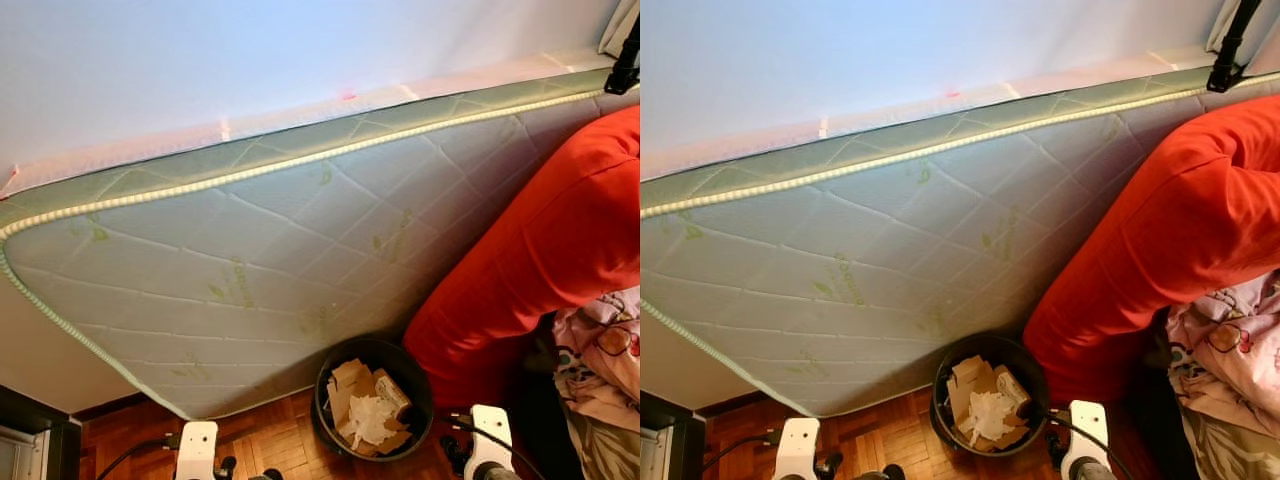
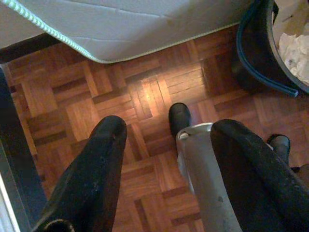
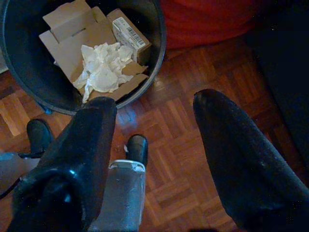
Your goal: Clean up the room
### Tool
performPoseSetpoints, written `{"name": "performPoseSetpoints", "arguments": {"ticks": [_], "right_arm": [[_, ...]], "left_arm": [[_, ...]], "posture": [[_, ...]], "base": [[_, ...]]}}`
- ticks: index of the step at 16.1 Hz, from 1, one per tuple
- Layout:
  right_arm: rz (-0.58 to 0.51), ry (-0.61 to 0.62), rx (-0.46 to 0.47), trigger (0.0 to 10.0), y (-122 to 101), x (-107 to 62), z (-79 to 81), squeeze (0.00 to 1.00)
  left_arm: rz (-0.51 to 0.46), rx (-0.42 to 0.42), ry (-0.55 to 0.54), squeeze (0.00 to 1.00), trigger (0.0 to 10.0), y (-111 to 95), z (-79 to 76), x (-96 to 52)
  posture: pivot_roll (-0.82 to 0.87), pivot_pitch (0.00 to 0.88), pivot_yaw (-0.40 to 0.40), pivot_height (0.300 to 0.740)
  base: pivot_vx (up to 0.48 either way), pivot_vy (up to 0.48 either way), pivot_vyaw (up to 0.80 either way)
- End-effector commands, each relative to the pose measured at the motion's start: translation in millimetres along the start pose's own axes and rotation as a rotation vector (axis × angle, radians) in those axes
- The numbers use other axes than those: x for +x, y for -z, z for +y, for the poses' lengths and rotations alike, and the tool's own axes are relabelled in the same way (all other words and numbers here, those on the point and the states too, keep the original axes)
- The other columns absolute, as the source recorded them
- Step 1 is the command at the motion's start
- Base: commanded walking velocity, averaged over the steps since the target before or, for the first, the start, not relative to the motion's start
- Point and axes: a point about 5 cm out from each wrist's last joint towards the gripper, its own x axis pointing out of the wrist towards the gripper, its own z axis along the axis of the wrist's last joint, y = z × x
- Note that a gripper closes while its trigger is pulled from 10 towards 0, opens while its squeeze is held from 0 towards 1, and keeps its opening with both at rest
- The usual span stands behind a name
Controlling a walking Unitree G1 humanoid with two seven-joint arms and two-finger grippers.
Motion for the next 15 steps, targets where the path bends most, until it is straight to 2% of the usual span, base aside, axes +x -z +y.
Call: {"name": "performPoseSetpoints", "arguments": {"ticks": [1,4,12,15], "right_arm": [[0.023,0.002,0.002,10.0,6.7,-1.5,-1.5,0.00],[0.024,0.000,0.001,10.0,6.8,-1.5,-1.5,0.00],[0.028,0.000,0.000,10.0,8.1,-1.8,-2.0,0.00],[0.033,0.004,0.001,10.0,8.7,-1.9,-2.3,0.00]], "left_arm": [[0.032,0.012,0.000,0.00,10.0,9.2,2.1,-2.6],[0.039,0.012,0.001,0.00,10.0,9.7,-1.8,-2.3],[0.051,0.009,-0.003,0.00,10.0,13.3,-0.8,-3.4],[0.056,0.016,-0.012,0.00,10.0,14.2,0.6,-3.7]], "posture": [[0.04,0.105,-0.012,0.740],[0.04,0.108,-0.012,0.740],[0.04,0.126,-0.016,0.740],[0.04,0.129,-0.017,0.740]], "base": [[0.000,0.000,0.00],[0.000,0.000,0.00],[-0.265,0.000,0.00],[0.000,0.000,0.00]]}}
